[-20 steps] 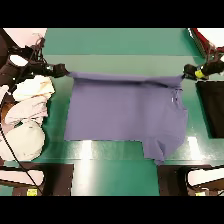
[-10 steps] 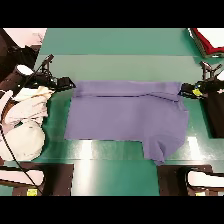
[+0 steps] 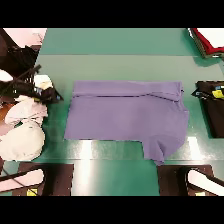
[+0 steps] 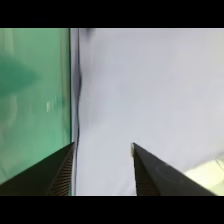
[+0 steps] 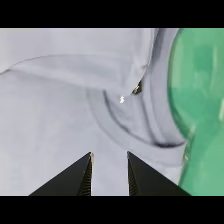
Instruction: Fold the shirts.
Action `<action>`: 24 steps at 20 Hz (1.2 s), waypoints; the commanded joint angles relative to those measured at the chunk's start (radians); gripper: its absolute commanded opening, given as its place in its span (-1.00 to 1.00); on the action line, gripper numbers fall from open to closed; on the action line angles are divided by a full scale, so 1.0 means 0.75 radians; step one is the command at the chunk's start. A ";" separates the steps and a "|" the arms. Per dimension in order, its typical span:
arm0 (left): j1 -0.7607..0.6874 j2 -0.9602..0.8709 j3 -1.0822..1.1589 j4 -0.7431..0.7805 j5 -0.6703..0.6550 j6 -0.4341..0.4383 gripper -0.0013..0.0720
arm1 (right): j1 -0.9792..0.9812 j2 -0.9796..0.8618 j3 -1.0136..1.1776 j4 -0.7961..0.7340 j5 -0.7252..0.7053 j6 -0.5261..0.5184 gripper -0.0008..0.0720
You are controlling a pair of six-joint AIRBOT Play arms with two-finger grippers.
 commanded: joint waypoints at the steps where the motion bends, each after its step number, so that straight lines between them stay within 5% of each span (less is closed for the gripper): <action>1: 0.028 0.229 -0.353 0.058 0.002 0.003 0.18 | -0.077 0.150 -0.133 0.135 -0.009 -0.045 -0.28; 6: 0.027 0.349 -0.702 0.086 0.048 0.013 0.18 | -0.078 0.210 -0.205 0.142 -0.008 -0.045 -0.28; 13: 0.027 0.349 -0.776 -0.013 0.096 0.024 0.17 | -0.078 0.210 -0.205 0.207 -0.001 -0.046 -0.28; 14: 0.027 0.349 -0.776 -0.028 0.107 0.023 0.07 | -0.078 0.210 -0.205 0.207 0.003 -0.046 -0.28; 15: 0.027 0.349 -0.775 -0.046 0.122 0.025 -0.59 | -0.078 0.210 -0.205 0.205 0.020 -0.046 -0.28; 16: 0.027 0.349 -0.773 -0.069 0.134 0.026 -0.90 | -0.078 0.210 -0.205 0.186 0.052 -0.046 -0.28; 21: 0.027 0.371 -0.653 -0.085 0.116 0.029 -0.90 | -0.083 0.291 -0.365 -0.210 0.244 0.040 -0.28; 22: 0.027 0.381 -0.620 -0.085 0.119 0.028 -0.90 | -0.099 0.338 -0.454 -0.271 0.252 0.089 -0.17; 24: 0.027 0.405 -0.578 -0.093 0.121 0.028 -0.90 | -0.148 0.403 -0.610 -0.282 0.324 0.137 0.44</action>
